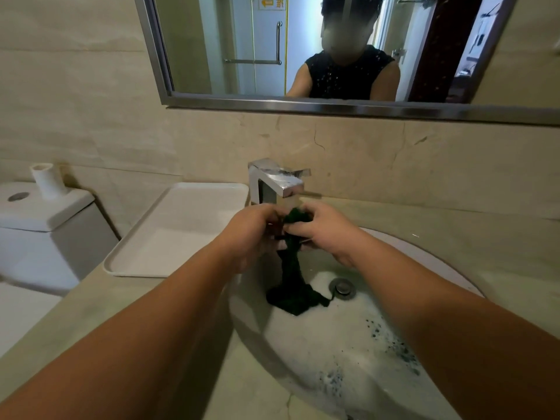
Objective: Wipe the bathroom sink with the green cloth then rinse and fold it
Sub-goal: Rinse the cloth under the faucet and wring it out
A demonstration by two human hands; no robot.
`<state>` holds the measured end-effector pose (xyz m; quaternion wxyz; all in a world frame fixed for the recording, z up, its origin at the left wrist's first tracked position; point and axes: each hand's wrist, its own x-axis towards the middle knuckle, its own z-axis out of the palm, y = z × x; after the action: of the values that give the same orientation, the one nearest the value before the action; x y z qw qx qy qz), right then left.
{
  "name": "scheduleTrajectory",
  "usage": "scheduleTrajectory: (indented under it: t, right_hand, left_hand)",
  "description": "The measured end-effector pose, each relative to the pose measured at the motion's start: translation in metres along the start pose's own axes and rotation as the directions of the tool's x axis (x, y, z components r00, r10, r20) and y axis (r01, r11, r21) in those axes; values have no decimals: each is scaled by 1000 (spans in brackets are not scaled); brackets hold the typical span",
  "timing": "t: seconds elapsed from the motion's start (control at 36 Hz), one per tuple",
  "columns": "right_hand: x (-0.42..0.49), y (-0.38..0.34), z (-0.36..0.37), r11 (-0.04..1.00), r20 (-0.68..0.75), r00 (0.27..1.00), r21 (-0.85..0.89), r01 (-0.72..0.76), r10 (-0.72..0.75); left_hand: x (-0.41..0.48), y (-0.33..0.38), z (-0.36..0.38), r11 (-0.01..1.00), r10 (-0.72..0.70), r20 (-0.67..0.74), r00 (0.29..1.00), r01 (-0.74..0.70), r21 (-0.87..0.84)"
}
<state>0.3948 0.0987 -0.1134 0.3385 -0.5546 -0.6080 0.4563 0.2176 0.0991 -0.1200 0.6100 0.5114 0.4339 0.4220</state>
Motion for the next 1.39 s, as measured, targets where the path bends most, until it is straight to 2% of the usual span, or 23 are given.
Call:
scheduleTrajectory:
  t: [0.11,0.19,0.28,0.42,0.5,0.64,0.72,0.83,0.92,0.97,1.03,1.08,1.14,1.28,1.33,1.39]
  right_hand:
    - [4,1,-3,999,-49,998,7,38,-38]
    - [-5,-10,-11,996,-61,998,82,40,-35]
    - [-18,-22,-23,974,-62,998,224,35,-22]
    - [-48,-44,-53,890,-87,994,444,101,-69]
    - [-67,-55,-76,866,-164,983,477,150,-80]
    - [-98,-56,-123,838,-333,942,521,163,24]
    - [-118,-52,-139,884,-412,908,449,131,75]
    - [-144,-60,-138,928,-425,905,335,161,-4]
    - [-162,-75,-125,982,-328,935,80,170,-135]
    - [-172,-85,-110,979,-240,952,-118,164,-188]
    - [-178,-88,-90,956,-160,969,-257,144,-189]
    - [-178,-84,-70,944,-81,986,-310,113,-145]
    - [-176,-78,-56,953,-23,994,-285,100,-111]
    - [-172,-70,-49,991,-56,997,-120,52,-59]
    - [-172,-66,-48,978,-89,993,-196,64,-83]
    - [-176,-64,-49,939,-134,976,-322,120,-171]
  left_hand:
    - [5,-7,-4,999,17,-50,999,-15,30]
    - [10,-17,-6,993,-62,92,994,52,108]
    - [9,-24,3,956,-179,250,951,108,274]
    - [3,-35,26,863,-255,180,950,140,485]
    - [4,-41,35,832,-262,121,957,161,531]
    - [-12,-32,44,813,-277,211,937,112,571]
    - [-23,-24,48,881,-291,266,919,149,449]
    - [-40,-8,59,926,-367,355,859,301,229]
    - [-54,5,67,910,-406,473,781,395,128]
    - [-61,12,73,893,-394,542,742,448,35]
    - [-67,18,78,884,-360,602,713,467,-25]
    - [-72,24,84,900,-308,652,693,434,-37]
    - [-78,24,87,919,-290,655,698,394,-13]
    - [-86,18,76,926,-283,658,698,378,-2]
    - [-87,18,71,945,-277,637,719,324,46]
    - [-86,18,67,956,-260,587,766,289,47]
